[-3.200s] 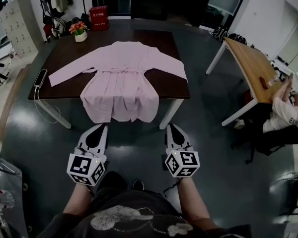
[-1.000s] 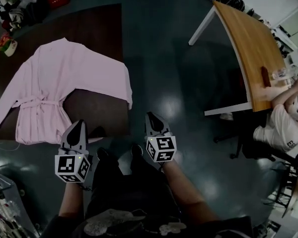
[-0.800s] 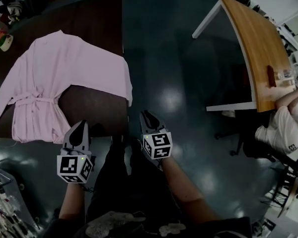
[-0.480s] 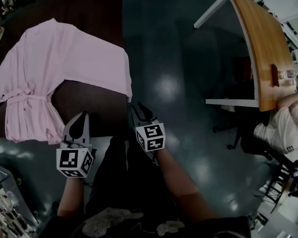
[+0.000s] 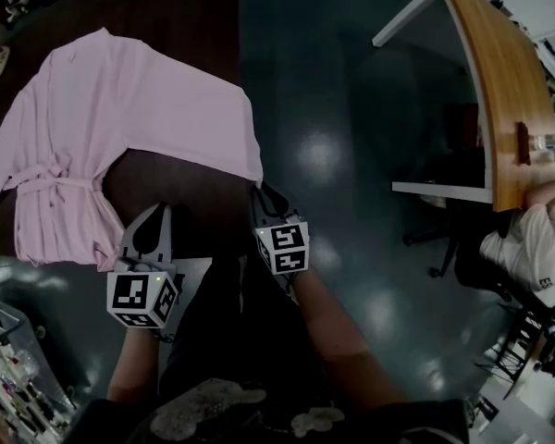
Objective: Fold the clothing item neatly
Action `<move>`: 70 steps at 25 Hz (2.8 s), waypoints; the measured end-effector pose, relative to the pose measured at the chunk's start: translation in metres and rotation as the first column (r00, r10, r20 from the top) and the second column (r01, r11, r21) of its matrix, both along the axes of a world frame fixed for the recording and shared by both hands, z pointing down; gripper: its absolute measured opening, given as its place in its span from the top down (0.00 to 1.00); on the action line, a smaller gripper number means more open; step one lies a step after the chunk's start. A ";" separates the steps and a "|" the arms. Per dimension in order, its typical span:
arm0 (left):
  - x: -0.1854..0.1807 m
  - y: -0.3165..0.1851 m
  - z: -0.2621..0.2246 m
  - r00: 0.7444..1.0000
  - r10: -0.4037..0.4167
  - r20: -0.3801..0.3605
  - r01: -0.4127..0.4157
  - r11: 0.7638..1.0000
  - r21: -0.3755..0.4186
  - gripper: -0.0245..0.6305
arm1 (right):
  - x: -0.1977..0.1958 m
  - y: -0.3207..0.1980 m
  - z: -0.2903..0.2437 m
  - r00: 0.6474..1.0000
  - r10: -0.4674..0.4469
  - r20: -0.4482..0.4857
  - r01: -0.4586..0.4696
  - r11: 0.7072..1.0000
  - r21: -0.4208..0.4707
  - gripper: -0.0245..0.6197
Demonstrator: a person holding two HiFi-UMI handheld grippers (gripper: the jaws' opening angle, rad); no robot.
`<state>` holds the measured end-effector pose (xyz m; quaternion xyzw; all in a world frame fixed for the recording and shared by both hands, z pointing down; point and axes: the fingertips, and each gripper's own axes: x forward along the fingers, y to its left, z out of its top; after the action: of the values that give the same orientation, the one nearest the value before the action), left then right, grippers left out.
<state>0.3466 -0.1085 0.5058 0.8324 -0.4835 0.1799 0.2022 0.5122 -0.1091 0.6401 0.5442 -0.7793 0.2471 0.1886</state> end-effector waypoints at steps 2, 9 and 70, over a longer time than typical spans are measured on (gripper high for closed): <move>0.002 0.000 -0.002 1.000 0.000 0.000 0.000 1.000 0.001 0.95 | 0.005 -0.001 -0.004 1.000 0.012 0.005 -0.012 1.000 0.005 0.90; 0.006 0.010 -0.025 1.000 -0.011 0.002 0.011 0.999 0.036 0.95 | 0.031 0.007 -0.033 0.996 0.072 0.044 -0.073 0.997 0.023 0.92; -0.306 -0.103 -0.126 0.993 -0.118 -0.026 0.121 0.962 0.243 0.95 | -0.103 -0.158 -0.293 0.972 0.233 -0.024 -0.198 0.873 0.446 0.92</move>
<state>0.0402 -0.2116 0.3795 0.8213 -0.5501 0.1019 0.1114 0.4089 -0.2675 0.3471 0.6650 -0.7416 0.0626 0.0620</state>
